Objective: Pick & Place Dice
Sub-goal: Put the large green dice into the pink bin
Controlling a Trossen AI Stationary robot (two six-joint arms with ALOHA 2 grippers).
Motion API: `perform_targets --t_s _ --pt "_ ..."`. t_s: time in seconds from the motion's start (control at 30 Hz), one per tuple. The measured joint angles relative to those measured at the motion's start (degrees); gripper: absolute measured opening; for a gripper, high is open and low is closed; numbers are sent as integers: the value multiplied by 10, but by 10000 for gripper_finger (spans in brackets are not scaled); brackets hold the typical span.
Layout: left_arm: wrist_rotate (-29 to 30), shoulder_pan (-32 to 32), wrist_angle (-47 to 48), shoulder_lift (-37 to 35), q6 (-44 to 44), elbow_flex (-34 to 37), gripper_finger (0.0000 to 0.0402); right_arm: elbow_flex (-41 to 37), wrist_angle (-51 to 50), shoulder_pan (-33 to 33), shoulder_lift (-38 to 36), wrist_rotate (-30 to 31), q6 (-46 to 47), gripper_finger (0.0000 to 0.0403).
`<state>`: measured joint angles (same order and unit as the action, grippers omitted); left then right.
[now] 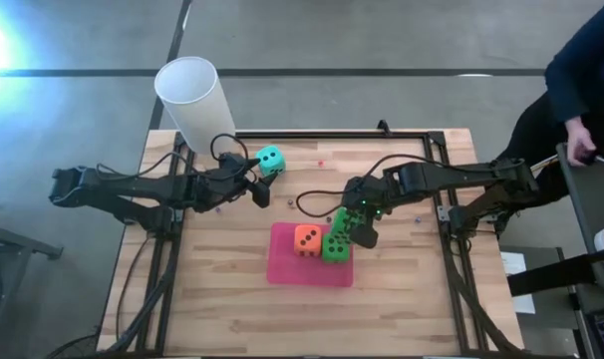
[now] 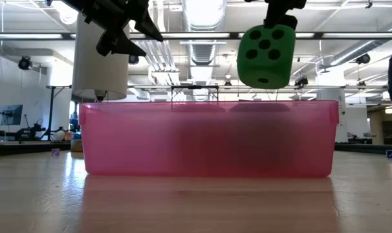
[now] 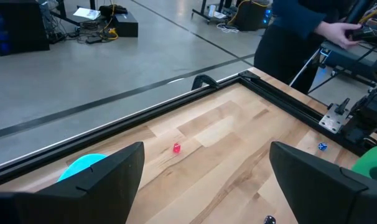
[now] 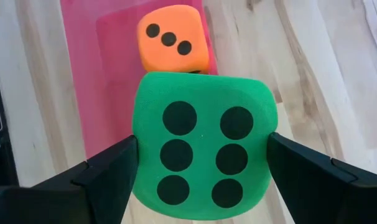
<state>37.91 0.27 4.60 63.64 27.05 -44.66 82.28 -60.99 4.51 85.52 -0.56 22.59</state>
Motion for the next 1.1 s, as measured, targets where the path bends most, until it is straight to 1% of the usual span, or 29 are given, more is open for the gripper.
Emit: perform_targets --t_s 0.43,0.5,0.57,0.73,0.83,0.93,1.1 --pt "0 1 0 0 -1 0 347 0 1 0 0 0 0 327" --pt "-8 -3 0 0 -7 0 350 0 1 0 0 0 0 327" --pt "-48 -8 0 0 -36 0 352 0 1 0 0 0 0 327" --pt "-169 -31 -12 0 -98 0 352 0 1 0 0 0 0 327" --pt "-224 -51 -23 0 -127 0 349 0 1 0 0 1 0 327" --pt "-254 -75 -24 0 -162 0 347 0 1 0 0 1 0 327" --pt "-257 -115 -24 0 -207 0 349 0 1 0 0 1 0 327"
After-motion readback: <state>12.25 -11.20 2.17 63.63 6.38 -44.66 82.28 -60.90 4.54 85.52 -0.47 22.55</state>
